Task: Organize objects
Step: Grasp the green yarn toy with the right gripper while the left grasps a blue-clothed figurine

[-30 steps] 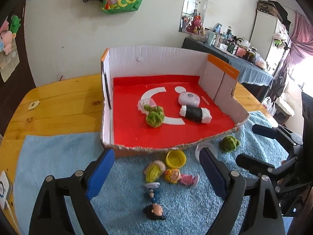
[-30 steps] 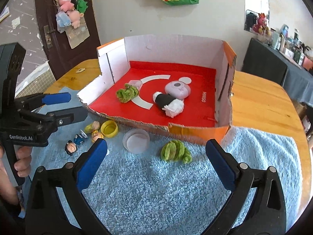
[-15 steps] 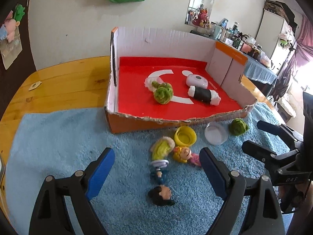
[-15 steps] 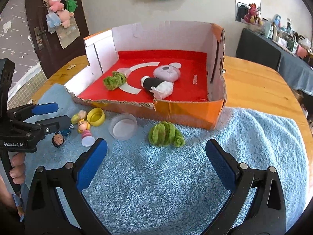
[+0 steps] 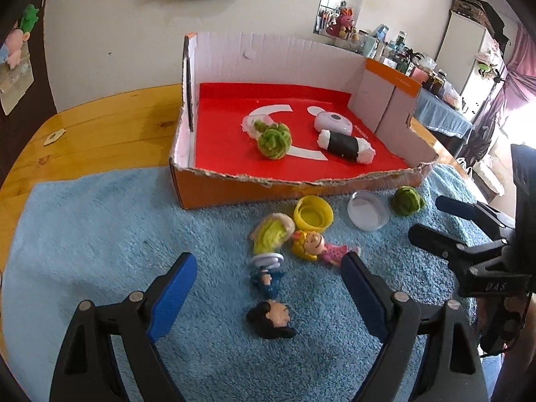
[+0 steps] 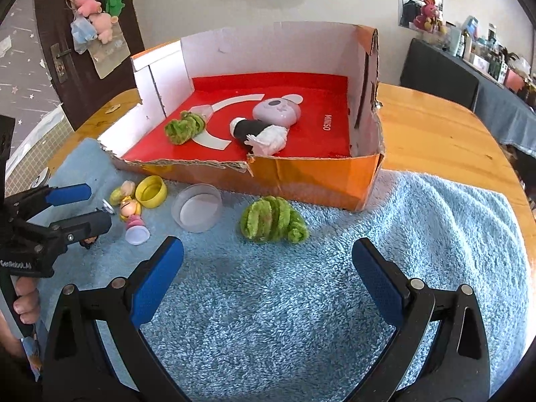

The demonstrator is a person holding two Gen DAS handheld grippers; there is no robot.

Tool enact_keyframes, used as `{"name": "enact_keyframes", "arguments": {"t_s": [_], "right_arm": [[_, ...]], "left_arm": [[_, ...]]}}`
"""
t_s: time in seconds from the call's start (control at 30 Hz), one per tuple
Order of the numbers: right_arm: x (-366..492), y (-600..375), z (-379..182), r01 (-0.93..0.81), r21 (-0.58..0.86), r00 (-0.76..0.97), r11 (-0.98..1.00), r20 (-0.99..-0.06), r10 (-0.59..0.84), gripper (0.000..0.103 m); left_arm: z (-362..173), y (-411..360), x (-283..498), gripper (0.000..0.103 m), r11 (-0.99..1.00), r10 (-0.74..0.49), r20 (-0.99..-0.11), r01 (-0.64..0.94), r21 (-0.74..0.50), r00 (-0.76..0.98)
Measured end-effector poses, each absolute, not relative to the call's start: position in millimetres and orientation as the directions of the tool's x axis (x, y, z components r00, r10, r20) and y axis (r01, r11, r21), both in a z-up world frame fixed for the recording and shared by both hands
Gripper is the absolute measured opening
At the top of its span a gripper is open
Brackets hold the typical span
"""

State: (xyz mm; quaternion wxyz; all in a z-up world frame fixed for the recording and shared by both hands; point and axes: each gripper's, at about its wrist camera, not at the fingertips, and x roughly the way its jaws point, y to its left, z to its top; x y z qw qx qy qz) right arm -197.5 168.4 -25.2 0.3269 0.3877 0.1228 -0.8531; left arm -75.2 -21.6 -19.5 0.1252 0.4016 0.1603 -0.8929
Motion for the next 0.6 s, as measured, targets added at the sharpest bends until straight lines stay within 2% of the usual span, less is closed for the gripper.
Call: {"name": "enact_keyframes", "arguments": {"t_s": [0.1,0.13,0.2,0.23,0.27,0.37,0.6], "right_arm": [[-199.9,168.0,-23.4,0.648,0.038,-0.492,-0.761,-0.742,-0.456,0.102],[-201.0,168.0,-22.3,0.645,0.037,-0.496,-0.763,-0.74,-0.455,0.101],[-203.2,167.1,-21.5,0.643,0.039,-0.495,-0.765,-0.742,-0.453,0.095],[-204.8,166.8,-21.3,0.641,0.042,-0.492,-0.766,-0.744,-0.453,0.086],[-207.0,166.0,-21.9,0.641,0.045,-0.487,-0.767,-0.747,-0.451,0.082],[-213.0,163.0,-26.1,0.642,0.059,-0.464,-0.765,-0.763,-0.449,0.066],[-216.8,156.8,-28.5,0.646,0.051,-0.457,-0.761,-0.773,-0.44,0.057]], "left_arm": [[-23.0,-20.7,-76.8,0.071,-0.918,-0.075,-0.766,0.344,-0.196,-0.639],[-23.8,-20.5,-77.0,0.07,-0.918,-0.073,-0.767,0.343,-0.198,-0.638],[-25.3,-20.3,-76.9,0.066,-0.918,-0.069,-0.768,0.342,-0.201,-0.636],[-25.9,-20.4,-76.7,0.065,-0.917,-0.066,-0.768,0.342,-0.204,-0.637],[-26.1,-20.5,-76.4,0.063,-0.917,-0.065,-0.768,0.342,-0.205,-0.637],[-26.3,-20.6,-76.6,0.061,-0.918,-0.063,-0.769,0.339,-0.206,-0.637],[-27.1,-17.3,-74.6,0.058,-0.925,-0.062,-0.771,0.327,-0.194,-0.633]]}}
